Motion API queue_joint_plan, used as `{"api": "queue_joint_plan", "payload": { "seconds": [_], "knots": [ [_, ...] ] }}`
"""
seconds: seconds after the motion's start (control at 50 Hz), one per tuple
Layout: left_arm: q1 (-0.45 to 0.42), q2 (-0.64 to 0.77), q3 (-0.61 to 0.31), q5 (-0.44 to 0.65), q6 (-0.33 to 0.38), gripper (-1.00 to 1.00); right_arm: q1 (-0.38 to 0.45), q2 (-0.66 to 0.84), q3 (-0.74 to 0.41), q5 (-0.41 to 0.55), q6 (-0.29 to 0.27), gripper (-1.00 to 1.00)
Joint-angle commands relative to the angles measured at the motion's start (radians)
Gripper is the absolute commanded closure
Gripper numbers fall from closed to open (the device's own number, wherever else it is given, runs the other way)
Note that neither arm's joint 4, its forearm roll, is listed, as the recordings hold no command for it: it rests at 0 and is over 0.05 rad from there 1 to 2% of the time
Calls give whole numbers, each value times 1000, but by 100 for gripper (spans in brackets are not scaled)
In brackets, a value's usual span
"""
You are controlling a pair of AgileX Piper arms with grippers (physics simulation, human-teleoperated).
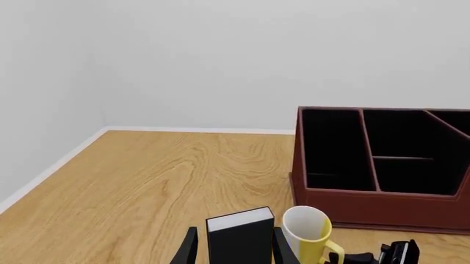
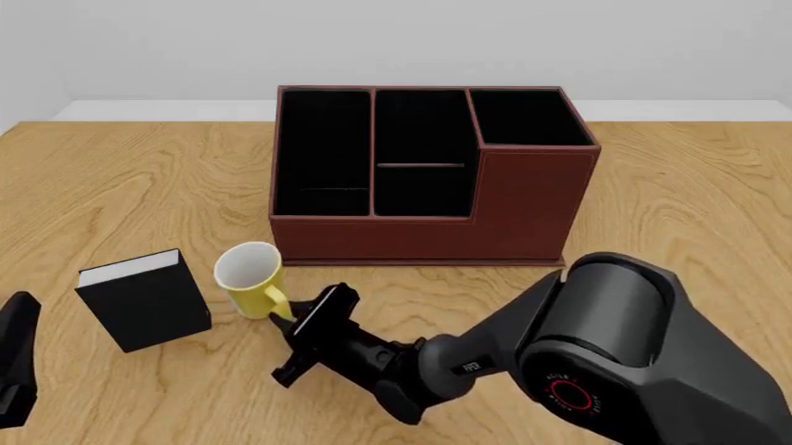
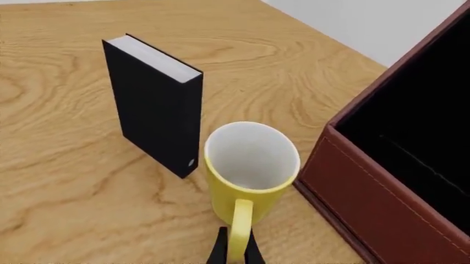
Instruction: Pick up the yellow and white mug and place it to the right of the caddy.
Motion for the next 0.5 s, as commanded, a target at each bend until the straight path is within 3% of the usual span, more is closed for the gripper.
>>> {"api": "queue_joint_plan", "payload": {
  "seconds": [0.02,0.5],
  "knots": [
    [-4,-4,-4,6,1,-100,4,-7,7,-11,0,100],
    [-24,-2,-15,10,5,-100,-5,-83,110,-81,-33,100]
  ]
}}
